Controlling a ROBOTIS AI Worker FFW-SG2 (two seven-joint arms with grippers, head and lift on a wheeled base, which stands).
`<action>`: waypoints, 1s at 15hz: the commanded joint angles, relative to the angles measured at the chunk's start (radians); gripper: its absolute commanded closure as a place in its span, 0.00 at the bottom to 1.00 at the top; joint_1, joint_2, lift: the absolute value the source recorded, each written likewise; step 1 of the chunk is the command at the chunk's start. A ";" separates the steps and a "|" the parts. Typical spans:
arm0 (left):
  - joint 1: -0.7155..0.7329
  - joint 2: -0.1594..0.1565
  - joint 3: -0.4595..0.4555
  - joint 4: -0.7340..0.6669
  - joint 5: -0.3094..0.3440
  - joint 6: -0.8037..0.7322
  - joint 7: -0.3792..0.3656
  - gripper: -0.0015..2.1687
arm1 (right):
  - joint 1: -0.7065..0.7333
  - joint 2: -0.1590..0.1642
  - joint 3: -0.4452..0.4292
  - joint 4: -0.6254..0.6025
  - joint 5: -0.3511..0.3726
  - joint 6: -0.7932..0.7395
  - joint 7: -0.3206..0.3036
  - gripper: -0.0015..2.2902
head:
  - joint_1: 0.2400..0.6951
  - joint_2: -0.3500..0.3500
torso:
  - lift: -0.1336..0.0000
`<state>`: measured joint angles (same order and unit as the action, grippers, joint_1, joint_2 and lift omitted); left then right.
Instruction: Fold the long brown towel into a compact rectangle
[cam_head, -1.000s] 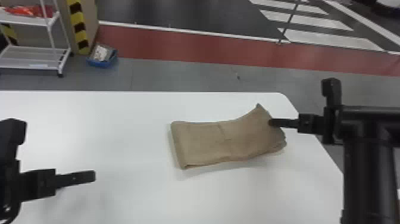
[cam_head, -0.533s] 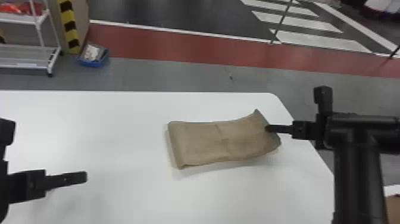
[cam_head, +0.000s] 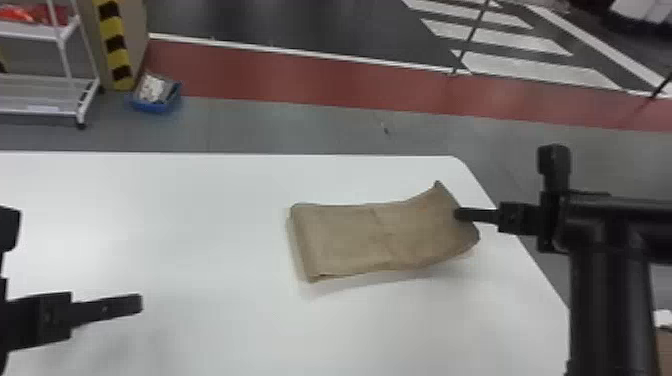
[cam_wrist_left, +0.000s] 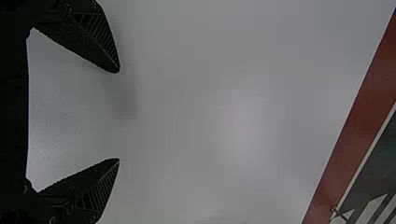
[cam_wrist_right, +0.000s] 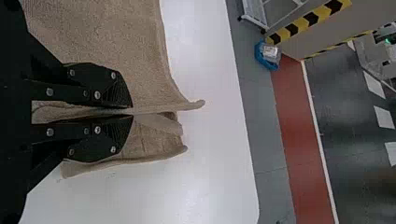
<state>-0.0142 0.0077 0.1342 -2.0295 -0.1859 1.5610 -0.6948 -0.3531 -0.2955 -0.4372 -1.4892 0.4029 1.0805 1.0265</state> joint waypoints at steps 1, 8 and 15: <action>0.013 -0.010 -0.004 0.000 0.000 0.000 0.001 0.07 | -0.015 0.001 0.008 0.046 0.020 -0.032 -0.008 0.44 | 1.00 0.08 | 0.07; 0.036 -0.010 0.019 -0.029 0.003 0.000 -0.012 0.07 | 0.011 0.013 -0.067 -0.017 -0.033 -0.035 0.007 0.44 | 1.00 0.07 | 0.07; 0.046 -0.010 0.016 -0.031 0.003 0.000 -0.012 0.07 | -0.009 0.019 -0.064 -0.065 -0.046 0.063 0.014 0.44 | 1.00 0.07 | 0.07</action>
<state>0.0322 0.0077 0.1513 -2.0601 -0.1825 1.5593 -0.7070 -0.3619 -0.2780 -0.4897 -1.5050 0.3708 1.0968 1.0327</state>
